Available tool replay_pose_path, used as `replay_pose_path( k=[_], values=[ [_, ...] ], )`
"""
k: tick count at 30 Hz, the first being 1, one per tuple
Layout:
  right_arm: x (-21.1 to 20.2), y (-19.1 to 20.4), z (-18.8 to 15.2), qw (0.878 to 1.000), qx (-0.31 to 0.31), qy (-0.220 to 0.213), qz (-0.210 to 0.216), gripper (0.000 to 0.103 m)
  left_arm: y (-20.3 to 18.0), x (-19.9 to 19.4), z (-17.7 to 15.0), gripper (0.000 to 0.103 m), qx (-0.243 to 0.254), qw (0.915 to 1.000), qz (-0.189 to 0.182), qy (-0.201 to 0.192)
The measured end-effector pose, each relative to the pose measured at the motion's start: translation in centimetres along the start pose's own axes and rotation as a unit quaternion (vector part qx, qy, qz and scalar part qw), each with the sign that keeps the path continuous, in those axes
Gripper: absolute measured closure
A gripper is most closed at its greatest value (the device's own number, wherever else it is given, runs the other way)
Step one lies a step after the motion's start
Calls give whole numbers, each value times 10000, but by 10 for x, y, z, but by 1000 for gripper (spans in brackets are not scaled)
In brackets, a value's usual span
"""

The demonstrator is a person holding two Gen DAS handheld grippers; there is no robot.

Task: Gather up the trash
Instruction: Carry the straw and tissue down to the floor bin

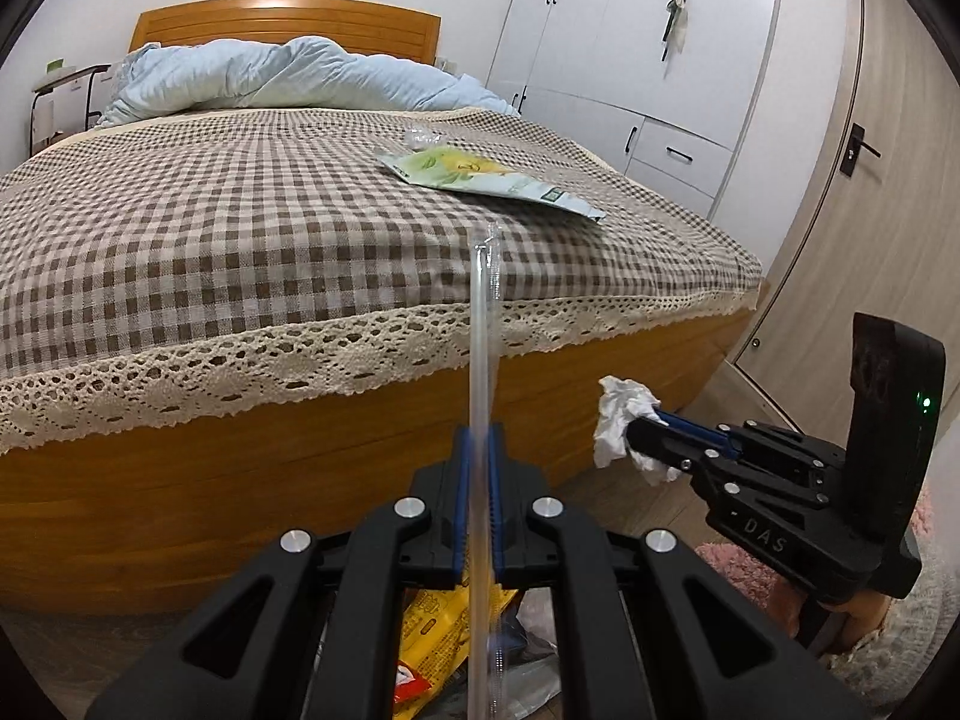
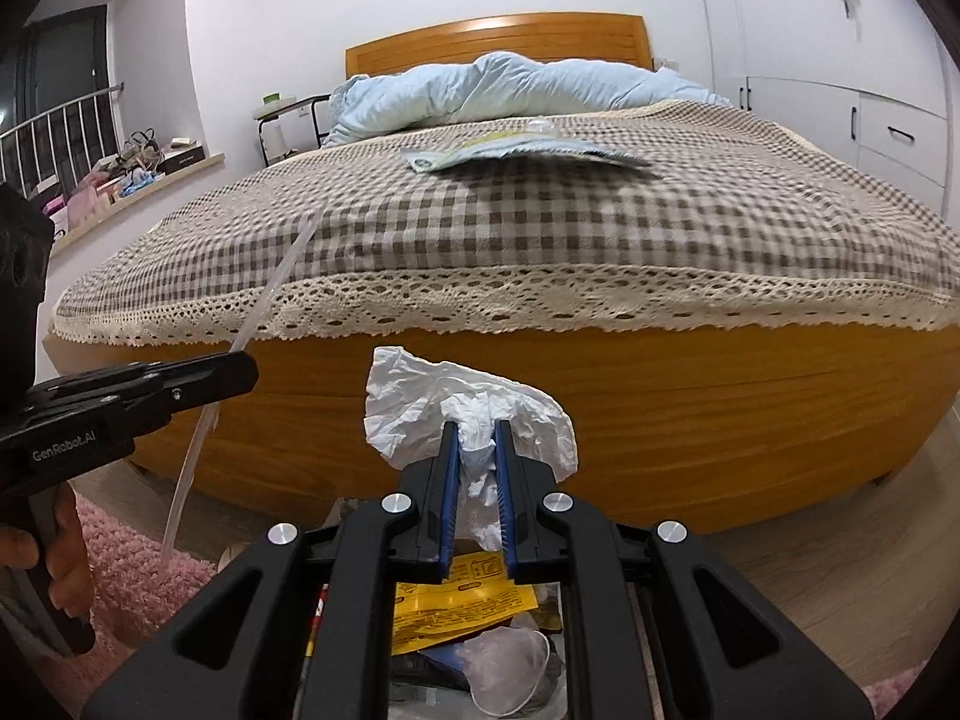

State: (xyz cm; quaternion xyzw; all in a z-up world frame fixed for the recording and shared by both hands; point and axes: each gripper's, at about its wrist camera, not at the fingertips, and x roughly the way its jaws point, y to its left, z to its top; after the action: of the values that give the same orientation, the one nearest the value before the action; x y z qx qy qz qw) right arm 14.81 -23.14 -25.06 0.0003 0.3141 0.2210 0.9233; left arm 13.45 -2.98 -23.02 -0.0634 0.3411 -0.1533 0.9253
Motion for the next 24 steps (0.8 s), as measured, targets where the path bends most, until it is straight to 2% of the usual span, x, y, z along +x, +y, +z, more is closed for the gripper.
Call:
replay_pose_path(
  k=[13,24],
  values=[
    [20,1,-18,9984,-312,468,-41,91,-4,34,-13,100,156,9988,210,404],
    [24,0,-33,9958,-297,861,19,91,-4,40,-22,100,165,9980,275,543]
  ],
)
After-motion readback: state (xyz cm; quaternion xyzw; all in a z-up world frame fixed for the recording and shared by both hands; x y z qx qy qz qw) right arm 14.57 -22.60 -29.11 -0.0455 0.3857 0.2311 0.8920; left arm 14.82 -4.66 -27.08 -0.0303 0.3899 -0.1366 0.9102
